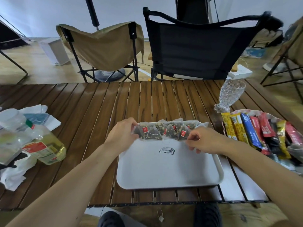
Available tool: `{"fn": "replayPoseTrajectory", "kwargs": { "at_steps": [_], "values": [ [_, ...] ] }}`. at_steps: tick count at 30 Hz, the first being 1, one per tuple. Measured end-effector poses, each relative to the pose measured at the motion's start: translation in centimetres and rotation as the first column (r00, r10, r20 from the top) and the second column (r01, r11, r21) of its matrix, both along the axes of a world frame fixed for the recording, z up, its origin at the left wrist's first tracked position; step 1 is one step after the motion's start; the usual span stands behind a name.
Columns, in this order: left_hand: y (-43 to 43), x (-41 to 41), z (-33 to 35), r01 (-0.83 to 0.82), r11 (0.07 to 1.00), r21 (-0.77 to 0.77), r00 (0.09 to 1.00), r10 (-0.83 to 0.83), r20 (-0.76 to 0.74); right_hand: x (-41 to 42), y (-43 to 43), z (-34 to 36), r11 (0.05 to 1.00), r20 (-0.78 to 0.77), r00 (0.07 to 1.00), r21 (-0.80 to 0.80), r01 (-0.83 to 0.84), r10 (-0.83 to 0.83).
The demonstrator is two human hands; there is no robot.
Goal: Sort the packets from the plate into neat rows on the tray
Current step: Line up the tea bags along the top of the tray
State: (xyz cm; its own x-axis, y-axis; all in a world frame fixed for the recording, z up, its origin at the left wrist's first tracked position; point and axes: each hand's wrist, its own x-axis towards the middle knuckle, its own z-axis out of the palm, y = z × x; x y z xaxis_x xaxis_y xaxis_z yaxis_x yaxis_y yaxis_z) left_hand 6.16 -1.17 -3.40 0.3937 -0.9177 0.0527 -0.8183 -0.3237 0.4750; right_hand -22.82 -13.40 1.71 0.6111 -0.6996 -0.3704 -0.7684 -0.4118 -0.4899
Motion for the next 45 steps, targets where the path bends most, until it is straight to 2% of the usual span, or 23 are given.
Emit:
{"fn": "replayPoseTrajectory", "kwargs": {
  "at_steps": [4, 10, 19, 24, 28, 31, 36, 40, 43, 45],
  "values": [
    [-0.5, -0.1, -0.3, 0.017, 1.0, -0.018, 1.0, -0.016, 0.014, -0.6, -0.6, 0.0, 0.999, -0.024, 1.0, -0.053, -0.007, 0.005],
    [0.3, 0.7, 0.1, 0.03, 0.998, 0.048, 0.999, -0.032, 0.04, -1.0, -0.6, 0.4, 0.997, -0.065, 0.998, -0.08, -0.012, 0.006],
    [0.6, 0.3, 0.7, -0.005, 1.0, 0.022, 0.998, 0.007, -0.062, -1.0, -0.8, 0.2, 0.995, -0.062, 0.998, -0.095, 0.01, -0.016],
    [-0.1, -0.2, 0.5, 0.007, 0.999, 0.033, 0.997, -0.005, -0.073, -0.5, -0.6, 0.1, 0.992, -0.071, 0.997, -0.12, -0.038, 0.03],
    [-0.2, -0.3, 1.0, 0.008, 0.998, 0.061, 0.999, -0.005, -0.045, -0.5, -0.5, 0.2, 0.987, -0.085, 0.994, -0.139, -0.076, 0.065],
    [0.6, -0.2, 1.8, 0.016, 0.996, 0.091, 0.997, -0.023, 0.072, -0.5, -0.4, 0.6, 0.987, -0.082, 0.994, -0.139, -0.086, 0.075],
    [1.2, -1.1, 3.8, 0.011, 0.999, -0.044, 0.997, -0.007, 0.071, -0.7, 0.1, 1.4, 0.989, -0.066, 0.995, -0.123, -0.085, 0.077],
    [0.8, -2.4, 4.8, 0.067, 0.993, -0.093, 0.997, -0.065, 0.032, -1.4, 0.4, 3.0, 0.983, -0.034, 0.999, -0.177, -0.045, 0.039],
    [-0.4, -4.4, 5.4, 0.148, 0.988, -0.036, 0.988, -0.15, -0.033, -3.4, 0.3, 4.6, 0.979, 0.011, 1.0, -0.205, 0.015, -0.013],
    [-1.5, -6.4, 6.0, 0.187, 0.982, 0.005, 0.982, -0.187, -0.021, -5.5, 0.0, 5.7, 0.971, 0.037, 0.996, -0.222, 0.088, -0.082]
  ]
}}
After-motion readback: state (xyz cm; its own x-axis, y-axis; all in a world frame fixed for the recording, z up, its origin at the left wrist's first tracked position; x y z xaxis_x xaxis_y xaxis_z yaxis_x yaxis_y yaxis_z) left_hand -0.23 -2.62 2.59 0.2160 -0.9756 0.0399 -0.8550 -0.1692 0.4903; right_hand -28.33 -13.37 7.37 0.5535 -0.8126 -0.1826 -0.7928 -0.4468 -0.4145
